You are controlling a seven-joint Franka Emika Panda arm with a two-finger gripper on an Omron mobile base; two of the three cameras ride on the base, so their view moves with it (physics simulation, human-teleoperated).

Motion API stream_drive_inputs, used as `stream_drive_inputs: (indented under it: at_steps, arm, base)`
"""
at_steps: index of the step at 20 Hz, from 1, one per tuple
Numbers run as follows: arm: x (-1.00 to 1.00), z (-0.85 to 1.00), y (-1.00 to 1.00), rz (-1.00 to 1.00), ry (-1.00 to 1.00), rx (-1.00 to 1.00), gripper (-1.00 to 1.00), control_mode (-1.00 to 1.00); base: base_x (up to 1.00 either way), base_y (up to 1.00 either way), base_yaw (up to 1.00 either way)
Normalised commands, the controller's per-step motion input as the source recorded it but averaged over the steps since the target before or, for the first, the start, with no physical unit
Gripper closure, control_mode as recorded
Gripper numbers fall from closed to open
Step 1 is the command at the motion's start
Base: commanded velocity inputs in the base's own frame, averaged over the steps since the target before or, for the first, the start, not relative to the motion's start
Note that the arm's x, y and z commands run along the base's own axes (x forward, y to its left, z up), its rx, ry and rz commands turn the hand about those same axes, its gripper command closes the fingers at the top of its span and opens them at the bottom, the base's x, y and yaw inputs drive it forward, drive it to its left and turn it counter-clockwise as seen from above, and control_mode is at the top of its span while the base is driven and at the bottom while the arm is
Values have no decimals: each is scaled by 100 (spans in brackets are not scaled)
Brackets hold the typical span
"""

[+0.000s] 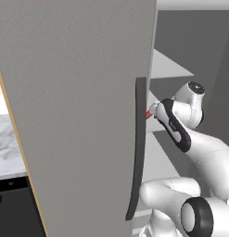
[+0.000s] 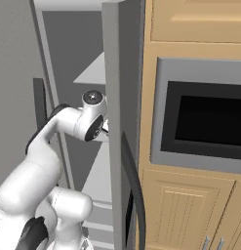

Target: Take the mushroom and carrot out of the freezer and place them in the tupperware container on the counter. Then put the tupperware containing the vegetables back in the freezer.

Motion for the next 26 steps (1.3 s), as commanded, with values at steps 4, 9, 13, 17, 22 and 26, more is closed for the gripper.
stream_drive_inputs:
  at_steps: [4, 9, 13, 17, 22, 26]
  arm:
    - [50, 0, -9, 0, -4, 4, -100, -100]
    - [39, -4, 0, 0, -2, 3, -100, -100]
    - [33, -14, 0, 0, 0, 0, -100, -100]
    - [26, -16, -1, -3, 0, 0, -100, -100]
    - [24, -15, 0, -6, 0, 0, -100, -100]
    - [25, -7, 0, -6, 0, 0, -100, -100]
  base:
    - [0, 0, 0]
    - [0, 0, 0]
    - [0, 0, 0]
    - [0, 0, 0]
    - [0, 0, 0]
    - [0, 0, 0]
